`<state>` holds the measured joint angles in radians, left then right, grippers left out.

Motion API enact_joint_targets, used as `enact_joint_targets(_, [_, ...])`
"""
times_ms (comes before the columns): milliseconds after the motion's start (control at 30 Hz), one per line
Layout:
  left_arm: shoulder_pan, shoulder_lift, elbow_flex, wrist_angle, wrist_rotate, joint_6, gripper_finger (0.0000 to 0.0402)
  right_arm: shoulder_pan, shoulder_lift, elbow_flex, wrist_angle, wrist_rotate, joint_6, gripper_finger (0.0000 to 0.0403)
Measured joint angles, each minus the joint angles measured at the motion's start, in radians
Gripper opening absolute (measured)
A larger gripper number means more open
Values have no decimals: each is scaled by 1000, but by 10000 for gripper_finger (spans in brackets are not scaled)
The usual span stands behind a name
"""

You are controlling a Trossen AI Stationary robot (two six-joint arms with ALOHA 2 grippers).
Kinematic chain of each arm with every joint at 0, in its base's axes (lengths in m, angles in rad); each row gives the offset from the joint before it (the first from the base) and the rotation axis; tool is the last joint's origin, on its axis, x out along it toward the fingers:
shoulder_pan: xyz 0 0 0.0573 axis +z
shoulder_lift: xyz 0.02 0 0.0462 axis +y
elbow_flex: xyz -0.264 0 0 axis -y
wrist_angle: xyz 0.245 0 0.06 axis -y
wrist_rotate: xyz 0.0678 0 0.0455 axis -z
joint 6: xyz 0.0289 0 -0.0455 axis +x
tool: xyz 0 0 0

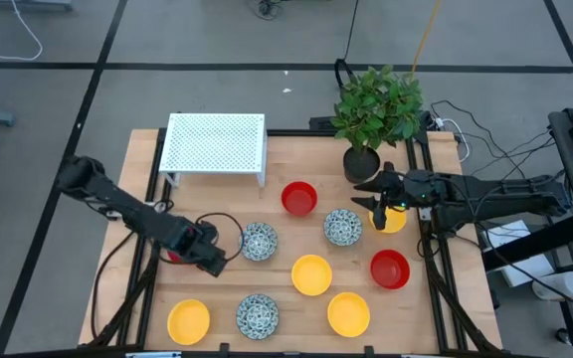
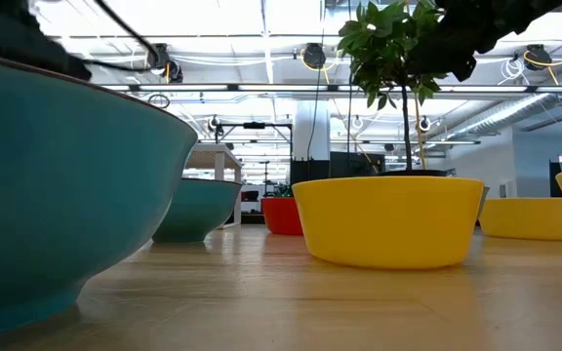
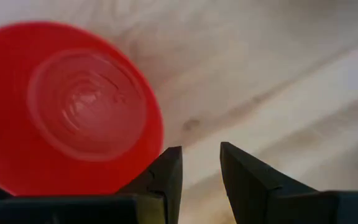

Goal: Pick & Place Mini bowls
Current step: Put the red bowl on the shelf

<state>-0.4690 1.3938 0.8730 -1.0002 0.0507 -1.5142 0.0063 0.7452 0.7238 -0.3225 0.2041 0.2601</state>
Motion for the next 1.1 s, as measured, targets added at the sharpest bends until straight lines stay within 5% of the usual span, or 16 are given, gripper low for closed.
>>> enact_joint_targets(233, [47,83,0,12,6,-1,111,0,0,0,0,0,-15,160])
enact_joint_targets(700, [104,-28,0,-52,-37,-9,111,0,0,0,3,1,-11,160])
enact_joint_targets(1100, [82,27,0,-66,-27,-61,111,0,0,0,2,1,-13,160])
